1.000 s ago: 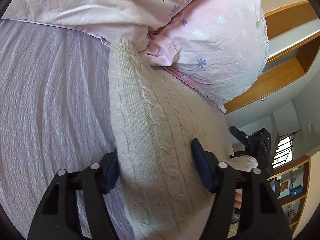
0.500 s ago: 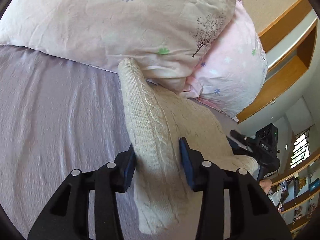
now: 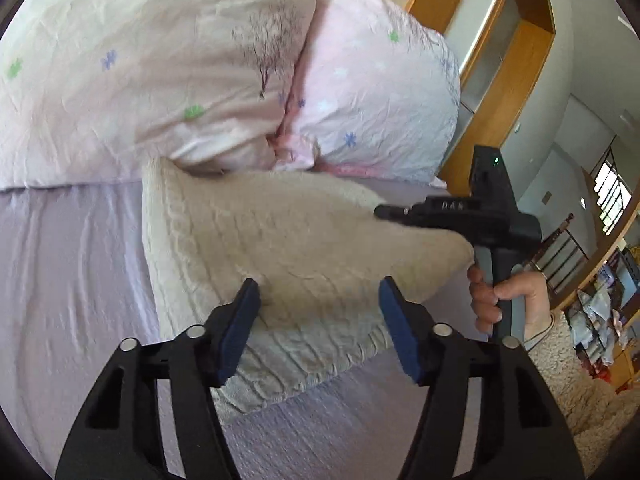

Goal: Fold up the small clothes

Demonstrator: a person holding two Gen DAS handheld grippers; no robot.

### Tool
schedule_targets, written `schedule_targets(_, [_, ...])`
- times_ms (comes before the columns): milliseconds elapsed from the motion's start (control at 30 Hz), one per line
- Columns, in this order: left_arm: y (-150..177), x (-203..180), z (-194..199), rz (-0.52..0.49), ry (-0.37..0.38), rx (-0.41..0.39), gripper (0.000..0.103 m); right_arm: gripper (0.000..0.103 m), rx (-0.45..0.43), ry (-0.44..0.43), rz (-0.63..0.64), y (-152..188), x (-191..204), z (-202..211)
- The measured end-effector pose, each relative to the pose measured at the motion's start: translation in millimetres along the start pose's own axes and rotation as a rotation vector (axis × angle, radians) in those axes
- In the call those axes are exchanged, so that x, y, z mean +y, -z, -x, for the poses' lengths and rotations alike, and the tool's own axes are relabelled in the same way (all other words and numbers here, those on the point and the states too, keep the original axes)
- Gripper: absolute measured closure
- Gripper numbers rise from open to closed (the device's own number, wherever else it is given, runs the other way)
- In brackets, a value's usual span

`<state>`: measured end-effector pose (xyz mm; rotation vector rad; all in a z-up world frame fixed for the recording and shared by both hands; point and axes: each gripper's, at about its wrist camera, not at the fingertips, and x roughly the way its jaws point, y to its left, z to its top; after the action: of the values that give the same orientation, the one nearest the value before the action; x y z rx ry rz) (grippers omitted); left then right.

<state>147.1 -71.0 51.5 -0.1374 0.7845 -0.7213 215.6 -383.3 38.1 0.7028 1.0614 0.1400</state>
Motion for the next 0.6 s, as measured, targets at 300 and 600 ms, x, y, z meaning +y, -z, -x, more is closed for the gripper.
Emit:
schedule_targets(300, [22, 13, 14, 0.013, 0.021, 0.049, 0.054, 0.038, -0.11, -0.066, 0.023, 16, -10, 64])
schedule_targets(600, [55, 14, 62, 0.169, -0.239, 0.02, 0.001, 0.002, -0.022, -0.035, 0.364, 101, 62, 98])
